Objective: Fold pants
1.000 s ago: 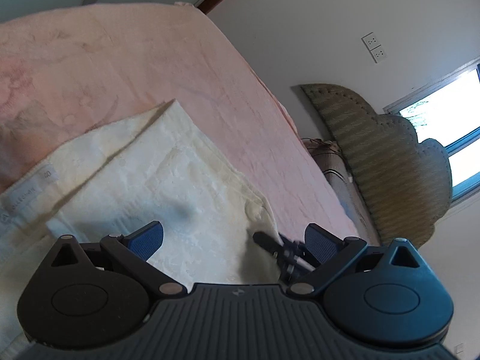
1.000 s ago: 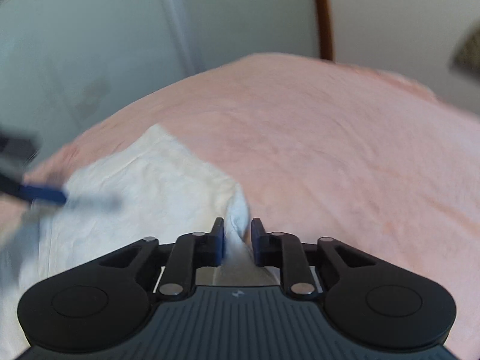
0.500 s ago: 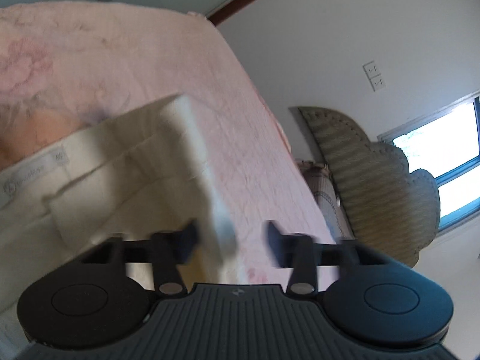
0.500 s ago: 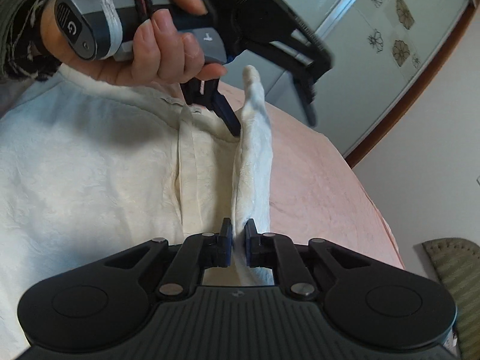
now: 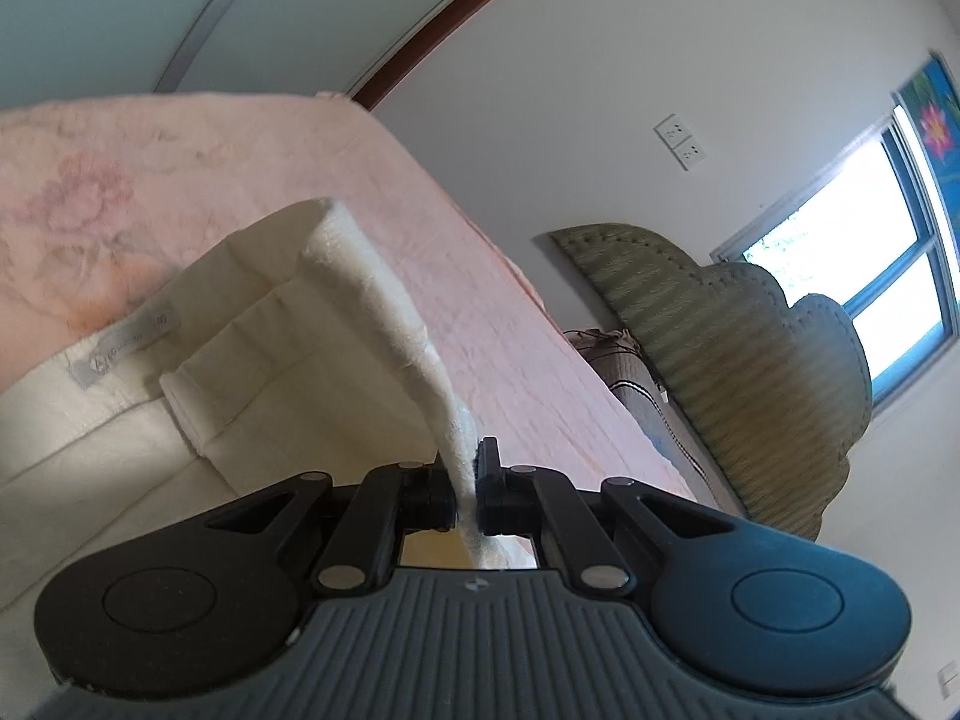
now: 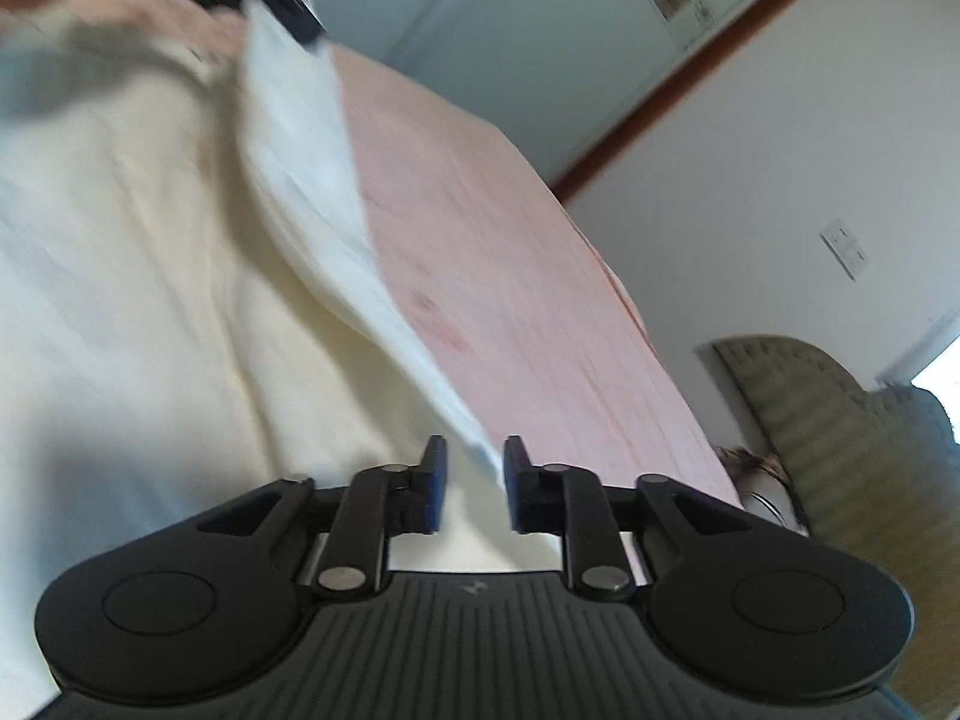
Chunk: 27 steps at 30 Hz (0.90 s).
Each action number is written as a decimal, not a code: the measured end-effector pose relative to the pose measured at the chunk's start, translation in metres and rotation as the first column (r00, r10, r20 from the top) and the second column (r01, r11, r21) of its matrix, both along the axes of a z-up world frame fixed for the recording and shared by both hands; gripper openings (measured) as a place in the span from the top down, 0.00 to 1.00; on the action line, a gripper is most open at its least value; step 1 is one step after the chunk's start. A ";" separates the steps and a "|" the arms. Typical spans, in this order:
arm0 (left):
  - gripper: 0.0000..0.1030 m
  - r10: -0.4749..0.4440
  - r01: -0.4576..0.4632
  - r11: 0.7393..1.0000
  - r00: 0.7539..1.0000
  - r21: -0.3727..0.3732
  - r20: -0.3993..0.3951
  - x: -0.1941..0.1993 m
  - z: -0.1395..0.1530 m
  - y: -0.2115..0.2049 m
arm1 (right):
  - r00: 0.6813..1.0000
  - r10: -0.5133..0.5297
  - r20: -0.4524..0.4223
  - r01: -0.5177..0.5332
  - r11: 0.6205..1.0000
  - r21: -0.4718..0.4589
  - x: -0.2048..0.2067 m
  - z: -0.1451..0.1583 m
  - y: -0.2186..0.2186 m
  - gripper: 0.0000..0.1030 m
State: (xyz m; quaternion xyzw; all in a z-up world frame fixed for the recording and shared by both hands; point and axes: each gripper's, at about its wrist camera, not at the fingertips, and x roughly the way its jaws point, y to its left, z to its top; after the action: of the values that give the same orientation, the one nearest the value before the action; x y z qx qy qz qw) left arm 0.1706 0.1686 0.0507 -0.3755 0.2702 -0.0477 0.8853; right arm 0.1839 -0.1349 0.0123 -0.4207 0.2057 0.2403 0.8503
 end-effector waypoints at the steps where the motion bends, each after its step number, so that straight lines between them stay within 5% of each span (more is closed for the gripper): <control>1: 0.95 0.001 -0.001 1.000 1.000 0.006 -0.002 -0.001 0.001 -0.001 | 1.000 -0.005 0.017 0.005 1.000 -0.028 0.007 -0.004 -0.003 0.65; 2: 0.95 0.001 -0.001 1.000 1.000 0.004 -0.007 -0.004 0.001 -0.001 | 1.000 -0.013 0.020 0.014 0.999 -0.052 0.015 -0.008 -0.004 0.49; 5: 0.95 -0.004 0.004 1.000 1.000 0.005 -0.023 0.000 0.002 0.000 | 1.000 -0.016 -0.025 0.014 0.998 -0.065 0.035 -0.021 -0.004 0.48; 8: 0.95 -0.008 0.008 1.000 0.999 0.009 -0.031 -0.003 0.000 0.005 | 0.990 -0.077 -0.119 0.074 0.997 -0.027 0.055 -0.029 -0.004 0.92; 9: 0.95 -0.009 0.009 1.000 0.999 0.008 -0.033 -0.004 0.001 0.007 | 0.989 -0.084 -0.124 0.082 0.996 -0.019 0.054 -0.030 -0.004 0.92; 15: 0.95 -0.034 0.034 0.999 0.999 0.022 0.012 -0.043 0.010 0.029 | 0.994 -0.027 -0.106 0.027 1.000 -0.004 -0.025 0.002 -0.013 0.94; 20: 0.95 -0.086 0.086 0.993 0.996 0.080 -0.003 -0.091 0.004 0.047 | 0.980 0.071 -0.187 -0.058 0.996 0.074 -0.121 0.034 -0.012 0.94; 27: 0.95 -0.054 0.076 0.987 0.986 0.139 -0.156 -0.132 -0.047 0.059 | 0.955 0.087 -0.282 -0.064 0.994 0.090 -0.182 -0.006 0.010 0.94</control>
State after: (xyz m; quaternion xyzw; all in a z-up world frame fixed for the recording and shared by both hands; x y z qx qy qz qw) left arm 0.0381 0.2278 0.0042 -0.3040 0.3516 -0.0284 0.8849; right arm 0.0016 -0.1247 0.0063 -0.3548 0.3001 0.3388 0.8181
